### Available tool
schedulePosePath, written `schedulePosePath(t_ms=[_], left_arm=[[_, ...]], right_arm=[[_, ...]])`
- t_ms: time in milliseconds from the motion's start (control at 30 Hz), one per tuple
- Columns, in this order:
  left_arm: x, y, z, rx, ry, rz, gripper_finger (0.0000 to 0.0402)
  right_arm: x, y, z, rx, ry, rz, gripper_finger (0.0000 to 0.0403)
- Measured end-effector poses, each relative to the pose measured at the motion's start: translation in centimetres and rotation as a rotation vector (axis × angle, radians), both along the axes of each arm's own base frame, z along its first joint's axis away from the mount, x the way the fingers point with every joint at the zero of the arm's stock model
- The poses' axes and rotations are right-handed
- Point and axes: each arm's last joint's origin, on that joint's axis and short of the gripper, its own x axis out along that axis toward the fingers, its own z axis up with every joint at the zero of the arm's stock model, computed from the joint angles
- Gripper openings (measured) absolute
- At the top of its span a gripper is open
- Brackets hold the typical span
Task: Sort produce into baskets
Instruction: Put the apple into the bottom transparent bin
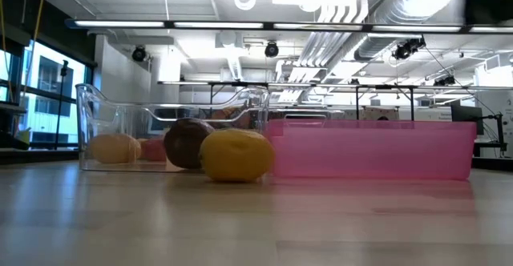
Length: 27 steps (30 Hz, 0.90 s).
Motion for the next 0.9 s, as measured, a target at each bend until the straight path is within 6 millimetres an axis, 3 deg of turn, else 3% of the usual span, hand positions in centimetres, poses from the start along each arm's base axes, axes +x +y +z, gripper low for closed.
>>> schedulePosePath(t_ms=[200, 400, 600, 900], left_arm=[[-0.3, 0.1, -0.3, 0.002, 0.038, -0.010, 0.0395], [-0.2, 0.2, -0.8, 0.002, 0.093, -0.051, 0.0395], [-0.2, 0.1, -1.5, -0.009, 0.160, -0.061, 0.0395], [-0.2, 0.2, -1.4, -0.009, 0.159, -0.049, 0.0395]], right_arm=[[-0.7, 5.7, -3.8, -0.014, 0.271, 0.109, 0.0383], [-0.2, 8.4, -7.0, -0.048, 0.404, 0.178, 0.0383], [-0.2, 10.3, -10.1, -0.147, 0.473, 0.287, 0.0383], [0.6, 11.0, -13.2, -0.265, 0.474, 0.258, 0.0383]])
